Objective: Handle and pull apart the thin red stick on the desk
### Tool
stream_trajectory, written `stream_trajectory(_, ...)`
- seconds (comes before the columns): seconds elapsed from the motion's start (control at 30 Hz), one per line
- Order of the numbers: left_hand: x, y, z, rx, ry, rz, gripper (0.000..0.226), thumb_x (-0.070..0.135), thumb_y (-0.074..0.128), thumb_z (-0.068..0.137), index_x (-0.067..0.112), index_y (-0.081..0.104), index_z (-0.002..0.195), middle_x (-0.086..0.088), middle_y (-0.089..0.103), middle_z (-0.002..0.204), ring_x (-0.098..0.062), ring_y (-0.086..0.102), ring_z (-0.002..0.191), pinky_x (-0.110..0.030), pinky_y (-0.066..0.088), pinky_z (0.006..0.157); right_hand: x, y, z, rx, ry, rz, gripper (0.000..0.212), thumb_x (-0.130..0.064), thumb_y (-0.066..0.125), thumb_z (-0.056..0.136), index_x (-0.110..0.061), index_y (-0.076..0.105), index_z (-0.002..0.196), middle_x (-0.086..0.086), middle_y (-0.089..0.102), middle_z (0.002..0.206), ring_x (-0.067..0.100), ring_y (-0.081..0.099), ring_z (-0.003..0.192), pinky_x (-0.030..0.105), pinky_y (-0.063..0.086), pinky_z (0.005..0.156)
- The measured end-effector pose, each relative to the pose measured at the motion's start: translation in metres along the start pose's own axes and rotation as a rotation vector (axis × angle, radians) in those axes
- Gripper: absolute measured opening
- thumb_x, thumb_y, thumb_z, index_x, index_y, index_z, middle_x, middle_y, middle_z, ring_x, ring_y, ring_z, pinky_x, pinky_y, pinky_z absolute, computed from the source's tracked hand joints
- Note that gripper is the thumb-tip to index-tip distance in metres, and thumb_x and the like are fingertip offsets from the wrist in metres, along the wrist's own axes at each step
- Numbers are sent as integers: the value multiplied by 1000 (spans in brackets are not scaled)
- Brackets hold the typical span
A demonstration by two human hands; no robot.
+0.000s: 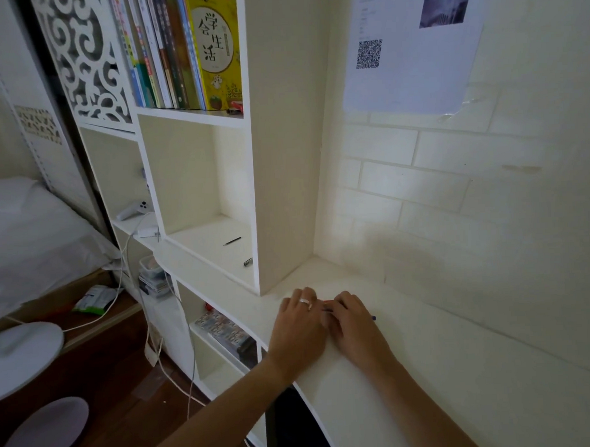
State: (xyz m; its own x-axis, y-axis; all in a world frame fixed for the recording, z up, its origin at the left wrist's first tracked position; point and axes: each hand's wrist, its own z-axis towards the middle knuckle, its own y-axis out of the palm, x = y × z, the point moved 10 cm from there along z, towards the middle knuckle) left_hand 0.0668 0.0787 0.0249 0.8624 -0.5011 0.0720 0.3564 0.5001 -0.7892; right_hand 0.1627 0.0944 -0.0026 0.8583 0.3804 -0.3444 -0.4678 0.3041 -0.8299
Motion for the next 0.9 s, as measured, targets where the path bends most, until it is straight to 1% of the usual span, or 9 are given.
stream_trajectory(0.1,8,4,0,-14,38,46,18,13,48,89,16,63,97,-5,57,105,-23,49,96,-35,41,81,1,0,0,11,3,3,23,-25,50,99,-15,67,108,-4,55,105,10,51,98,28,50,84)
stream_trajectory(0.27,-30,-3,-2,4,-166,69,21,-5,55,76,11,64,85,-12,61,100,-29,53,94,-38,43,83,1,-11,-3,136,-36,-179,18,-27,52,95,-28,69,100,-10,62,93,15,58,89,33,42,88)
stream_trajectory(0.33,-34,-1,-4,-16,-164,103,25,-6,53,73,10,65,89,-14,61,105,-31,54,99,-42,42,89,1,-13,-2,145,-30,-177,16,-26,55,95,-31,69,100,-11,63,92,15,59,89,33,41,87)
stream_trajectory(0.4,-24,5,-2,-51,-76,112,22,4,57,80,11,64,99,-12,61,111,-31,54,105,-43,40,93,-2,-12,-2,140,-55,-151,18,-26,53,96,-32,68,103,-12,64,94,14,58,91,32,43,86)
stream_trajectory(0.43,-16,7,-1,-65,-26,107,19,10,59,83,13,64,101,-10,63,109,-29,56,102,-42,42,91,-4,-12,-2,136,-69,-136,20,-28,50,96,-32,68,104,-13,64,95,13,57,92,31,43,86)
stream_trajectory(0.5,0,8,1,-93,39,93,12,13,65,83,16,64,95,-4,66,92,-23,60,85,-37,48,79,-7,-14,-3,136,-81,-114,25,-32,45,96,-33,68,104,-14,65,95,11,57,92,29,41,86)
stream_trajectory(0.6,9,13,3,-153,18,81,15,7,72,78,18,63,85,1,62,73,-18,58,66,-32,49,65,-5,-16,-4,140,-55,-112,25,-29,45,93,-32,68,104,-15,64,95,10,57,90,27,39,85)
stream_trajectory(0.73,3,16,2,-186,-52,138,15,5,70,79,13,61,89,-5,63,79,-23,59,71,-38,51,68,4,-12,-2,120,9,-117,25,-15,56,92,-29,68,109,-11,67,100,14,59,94,30,44,85)
stream_trajectory(0.9,-3,16,3,-176,-59,126,16,2,63,83,11,59,96,-8,62,87,-25,59,75,-38,51,72,12,-12,1,137,31,-37,23,-10,56,95,-22,70,108,-5,67,94,19,57,88,34,51,80)
